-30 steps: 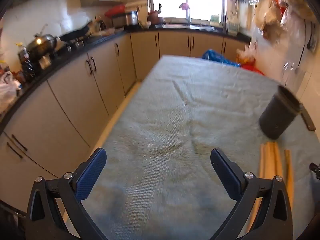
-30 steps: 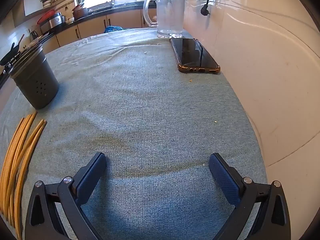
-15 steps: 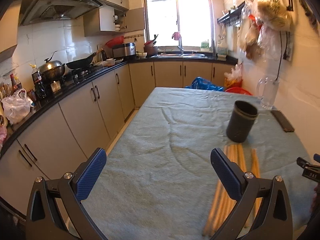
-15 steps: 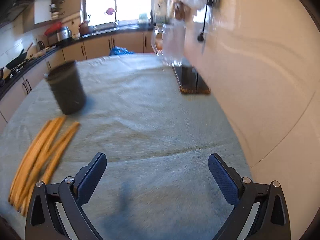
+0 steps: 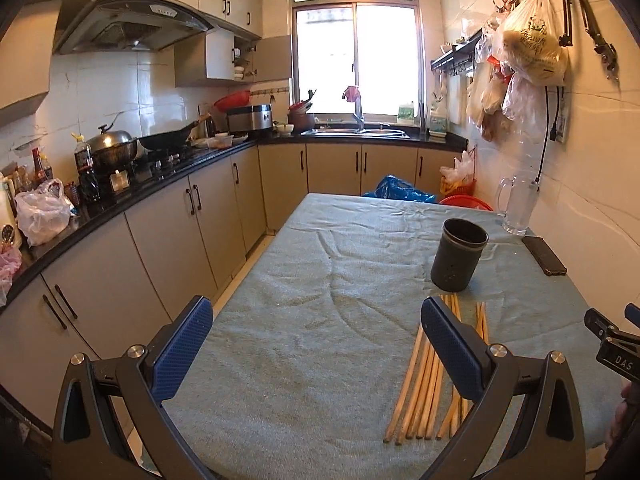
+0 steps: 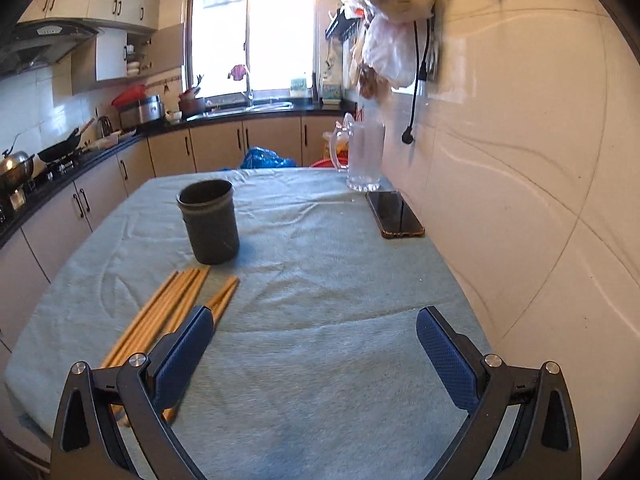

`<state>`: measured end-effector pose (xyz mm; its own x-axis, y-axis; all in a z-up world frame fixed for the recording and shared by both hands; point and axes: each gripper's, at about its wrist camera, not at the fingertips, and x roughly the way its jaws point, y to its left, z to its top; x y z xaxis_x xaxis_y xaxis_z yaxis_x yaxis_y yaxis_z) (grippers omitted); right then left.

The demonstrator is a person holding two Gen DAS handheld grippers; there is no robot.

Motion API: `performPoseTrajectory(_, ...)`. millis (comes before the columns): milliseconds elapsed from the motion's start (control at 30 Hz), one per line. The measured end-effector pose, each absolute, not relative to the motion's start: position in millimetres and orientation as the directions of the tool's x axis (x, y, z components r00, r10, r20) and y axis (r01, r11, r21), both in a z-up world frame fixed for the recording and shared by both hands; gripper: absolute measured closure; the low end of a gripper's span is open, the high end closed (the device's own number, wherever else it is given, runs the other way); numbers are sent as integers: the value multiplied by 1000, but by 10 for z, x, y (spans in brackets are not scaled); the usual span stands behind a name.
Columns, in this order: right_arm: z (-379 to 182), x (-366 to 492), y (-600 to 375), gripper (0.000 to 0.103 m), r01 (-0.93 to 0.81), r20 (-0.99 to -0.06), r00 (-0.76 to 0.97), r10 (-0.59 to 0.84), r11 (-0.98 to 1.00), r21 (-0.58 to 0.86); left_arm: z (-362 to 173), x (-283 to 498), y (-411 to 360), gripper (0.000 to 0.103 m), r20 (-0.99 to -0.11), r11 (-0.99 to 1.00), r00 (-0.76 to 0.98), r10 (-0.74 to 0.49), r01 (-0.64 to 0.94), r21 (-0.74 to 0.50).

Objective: Organize utensils
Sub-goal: 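Move both tools over the table toward the wooden chopsticks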

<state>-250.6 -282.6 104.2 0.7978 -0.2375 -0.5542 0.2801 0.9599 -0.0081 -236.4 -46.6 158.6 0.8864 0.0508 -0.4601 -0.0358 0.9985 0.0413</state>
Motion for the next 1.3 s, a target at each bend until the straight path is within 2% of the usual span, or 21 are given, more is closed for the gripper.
performPoseTrajectory(300, 1155, -2637, -2719, 1, 269, -518, 820, -242, 963, -23, 1646, -2525, -573, 0, -420, 997, 907, 39, -8, 75)
performPoseTrajectory(633, 1170, -2666, -2705, 1, 271, -519, 819, -246, 962, -29, 1608, -2591, -661, 0, -389, 991, 920, 48, 4, 133)
performPoseTrajectory(767, 1167, -2666, -2706, 1, 272, -519, 818, -248, 962, -31, 1581, -2576, -665, 0, -422, 994, 906, -9, 55, 96)
performPoseTrajectory(1300, 1053, -2548, -2661, 1, 271, -552, 795, -251, 961, -47, 1498, -2388, -594, 0, -473, 994, 881, -17, 65, 84)
